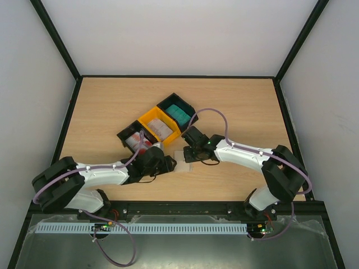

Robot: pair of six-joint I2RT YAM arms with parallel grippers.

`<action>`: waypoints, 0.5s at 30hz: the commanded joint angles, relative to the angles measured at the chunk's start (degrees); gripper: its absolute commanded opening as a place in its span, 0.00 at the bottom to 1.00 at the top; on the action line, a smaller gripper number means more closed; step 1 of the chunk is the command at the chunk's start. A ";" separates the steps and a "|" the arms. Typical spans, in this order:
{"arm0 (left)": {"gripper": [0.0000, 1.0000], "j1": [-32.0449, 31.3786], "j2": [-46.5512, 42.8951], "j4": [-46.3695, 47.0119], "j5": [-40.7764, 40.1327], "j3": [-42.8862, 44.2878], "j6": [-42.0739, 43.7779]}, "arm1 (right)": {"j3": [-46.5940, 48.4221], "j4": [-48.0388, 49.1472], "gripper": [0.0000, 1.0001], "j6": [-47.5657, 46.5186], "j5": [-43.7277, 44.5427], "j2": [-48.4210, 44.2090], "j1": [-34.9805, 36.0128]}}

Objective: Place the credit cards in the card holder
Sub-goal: Close the card holder at the center of the board.

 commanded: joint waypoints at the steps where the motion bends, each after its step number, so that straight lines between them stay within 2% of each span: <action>1: 0.56 -0.02 -0.95 2.59 -2.47 -1.66 -0.30 | 2.14 -0.71 0.02 -4.55 -3.72 0.70 -0.15; 15: 0.38 -0.06 3.63 7.38 1.79 -2.97 0.21 | 2.94 -0.42 0.02 -6.16 -5.00 4.95 1.65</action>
